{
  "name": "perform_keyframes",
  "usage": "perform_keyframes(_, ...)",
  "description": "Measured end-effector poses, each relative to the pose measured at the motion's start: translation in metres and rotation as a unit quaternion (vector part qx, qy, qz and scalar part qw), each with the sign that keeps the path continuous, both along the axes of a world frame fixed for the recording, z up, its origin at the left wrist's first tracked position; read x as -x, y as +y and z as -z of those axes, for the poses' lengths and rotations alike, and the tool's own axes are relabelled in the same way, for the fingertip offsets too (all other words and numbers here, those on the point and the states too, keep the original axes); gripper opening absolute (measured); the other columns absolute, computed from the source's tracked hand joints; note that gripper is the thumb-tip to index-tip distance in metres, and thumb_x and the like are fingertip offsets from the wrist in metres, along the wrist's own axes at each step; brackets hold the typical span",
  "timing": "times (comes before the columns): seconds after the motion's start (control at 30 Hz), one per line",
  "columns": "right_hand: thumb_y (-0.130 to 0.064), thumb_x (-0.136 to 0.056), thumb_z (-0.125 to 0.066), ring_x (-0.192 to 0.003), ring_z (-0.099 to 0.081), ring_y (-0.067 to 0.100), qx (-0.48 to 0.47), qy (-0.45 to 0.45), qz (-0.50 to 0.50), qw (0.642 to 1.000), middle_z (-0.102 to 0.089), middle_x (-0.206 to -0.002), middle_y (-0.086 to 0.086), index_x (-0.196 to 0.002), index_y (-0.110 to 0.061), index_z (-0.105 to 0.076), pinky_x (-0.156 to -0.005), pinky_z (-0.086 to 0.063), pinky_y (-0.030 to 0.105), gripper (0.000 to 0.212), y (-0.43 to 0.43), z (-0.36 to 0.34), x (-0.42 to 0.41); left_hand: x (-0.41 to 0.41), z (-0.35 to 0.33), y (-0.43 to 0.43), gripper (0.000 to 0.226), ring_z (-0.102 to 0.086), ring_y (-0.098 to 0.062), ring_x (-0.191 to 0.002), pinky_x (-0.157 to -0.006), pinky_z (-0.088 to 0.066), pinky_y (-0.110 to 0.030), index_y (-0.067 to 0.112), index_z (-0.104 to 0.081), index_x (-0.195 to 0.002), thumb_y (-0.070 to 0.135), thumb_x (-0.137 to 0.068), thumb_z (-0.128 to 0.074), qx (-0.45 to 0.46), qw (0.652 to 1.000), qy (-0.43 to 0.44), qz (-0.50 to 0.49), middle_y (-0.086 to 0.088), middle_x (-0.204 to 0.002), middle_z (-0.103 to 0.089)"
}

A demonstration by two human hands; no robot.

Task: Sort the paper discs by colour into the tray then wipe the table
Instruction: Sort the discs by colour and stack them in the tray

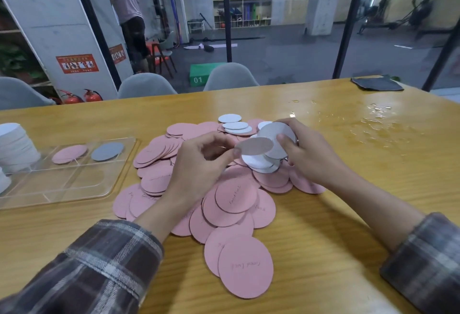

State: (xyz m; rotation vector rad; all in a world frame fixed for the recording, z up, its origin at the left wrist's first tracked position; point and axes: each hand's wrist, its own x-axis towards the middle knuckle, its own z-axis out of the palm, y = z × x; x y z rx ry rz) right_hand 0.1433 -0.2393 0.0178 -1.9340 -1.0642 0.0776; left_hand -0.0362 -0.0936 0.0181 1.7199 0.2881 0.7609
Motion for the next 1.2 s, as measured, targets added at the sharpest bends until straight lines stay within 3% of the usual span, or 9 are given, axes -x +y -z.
perform_keyframes(0.1, -0.024, -0.106, -0.047, -0.083, -0.06, 0.019, 0.01, -0.005, 0.006, 1.0, -0.066, -0.103, -0.006, -0.13, -0.028, -0.057, -0.072, -0.043, 0.028, 0.026, 0.001, 0.001, 0.0, -0.002, 0.005, 0.003, 0.011, -0.076, -0.01, -0.08, -0.072, -0.054, -0.017, 0.01, -0.077, -0.091, -0.001, -0.088, -0.079, -0.061, 0.998, 0.003, -0.009, 0.001, -0.086, -0.08)
perform_keyframes(0.2, -0.026, -0.105, -0.048, -0.086, -0.059, 0.022, 0.017, 0.013, 0.006, 1.0, -0.065, -0.101, -0.004, -0.131, -0.028, -0.058, -0.077, -0.045, 0.033, 0.028, 0.003, 0.003, -0.001, -0.003, 0.008, 0.002, 0.015, -0.078, -0.014, -0.09, -0.082, -0.059, -0.023, 0.009, -0.079, -0.091, -0.004, -0.084, -0.081, -0.103, 0.994, -0.018, -0.041, 0.002, -0.092, -0.08)
perform_keyframes(0.3, -0.024, -0.106, -0.046, -0.074, -0.056, 0.016, 0.004, 0.066, -0.011, 0.998, -0.063, -0.097, -0.001, -0.126, -0.026, -0.062, -0.068, -0.042, 0.03, 0.025, 0.005, 0.003, 0.002, -0.004, 0.009, 0.002, 0.019, -0.077, -0.015, -0.095, -0.087, -0.061, -0.025, 0.004, -0.079, -0.092, -0.009, -0.079, -0.082, -0.191, 0.976, -0.075, -0.066, -0.001, -0.099, -0.079)
perform_keyframes(0.43, -0.017, -0.11, -0.038, -0.057, -0.053, 0.014, -0.036, 0.179, -0.036, 0.982, -0.06, -0.092, 0.007, -0.126, -0.019, -0.063, -0.048, -0.042, 0.027, 0.03, 0.008, -0.003, 0.01, -0.006, 0.013, 0.004, 0.02, -0.074, -0.01, -0.099, -0.087, -0.06, -0.021, 0.005, -0.081, -0.093, -0.008, -0.078, -0.083, -0.31, 0.942, -0.088, -0.095, -0.003, -0.106, -0.075)
perform_keyframes(0.57, -0.019, -0.111, -0.036, -0.053, -0.051, 0.016, -0.05, 0.228, -0.05, 0.971, -0.056, -0.089, 0.01, -0.126, -0.017, -0.064, -0.047, -0.04, 0.028, 0.031, 0.007, -0.008, 0.015, -0.009, 0.015, 0.008, 0.022, -0.072, -0.009, -0.101, -0.088, -0.061, -0.026, 0.008, -0.082, -0.099, -0.004, -0.08, -0.083, -0.318, 0.94, -0.077, -0.099, 0.001, -0.109, -0.073)
perform_keyframes(0.8, -0.026, -0.108, -0.046, -0.059, -0.054, 0.017, -0.031, 0.219, -0.072, 0.973, -0.06, -0.09, 0.006, -0.13, -0.02, -0.061, -0.049, -0.044, 0.028, 0.027, 0.009, -0.006, 0.019, -0.013, 0.018, 0.004, 0.021, -0.071, -0.01, -0.104, -0.091, -0.061, -0.036, 0.016, -0.083, -0.101, 0.008, -0.082, -0.086, -0.293, 0.949, -0.046, -0.107, 0.008, -0.11, -0.072)
perform_keyframes(0.93, -0.026, -0.104, -0.057, -0.06, -0.059, 0.014, -0.023, 0.171, -0.074, 0.982, -0.065, -0.091, 0.004, -0.131, -0.023, -0.059, -0.049, -0.046, 0.026, 0.028, 0.007, -0.005, 0.019, -0.015, 0.016, 0.001, 0.028, -0.073, -0.008, -0.101, -0.093, -0.06, -0.031, 0.012, -0.082, -0.108, 0.0, -0.082, -0.083, -0.247, 0.965, -0.028, -0.087, 0.005, -0.116, -0.072)
perform_keyframes(1.07, -0.022, -0.103, -0.059, -0.058, -0.059, 0.011, -0.025, 0.164, -0.065, 0.984, -0.065, -0.092, 0.003, -0.134, -0.022, -0.058, -0.049, -0.047, 0.025, 0.032, 0.008, -0.004, 0.017, -0.014, 0.014, 0.001, 0.035, -0.07, -0.004, -0.11, -0.099, -0.057, -0.028, 0.013, -0.081, -0.113, -0.002, -0.082, -0.081, -0.258, 0.963, -0.013, -0.069, 0.01, -0.126, -0.07)
perform_keyframes(1.2, -0.021, -0.103, -0.058, -0.057, -0.058, 0.009, -0.029, 0.164, -0.067, 0.984, -0.063, -0.086, -0.001, -0.134, -0.02, -0.058, -0.049, -0.046, 0.024, 0.031, 0.008, -0.004, 0.016, -0.012, 0.014, 0.001, 0.032, -0.067, 0.014, -0.1, -0.093, -0.049, -0.008, 0.014, -0.082, -0.108, 0.007, -0.077, -0.089, -0.284, 0.953, -0.013, -0.104, 0.015, -0.124, -0.07)
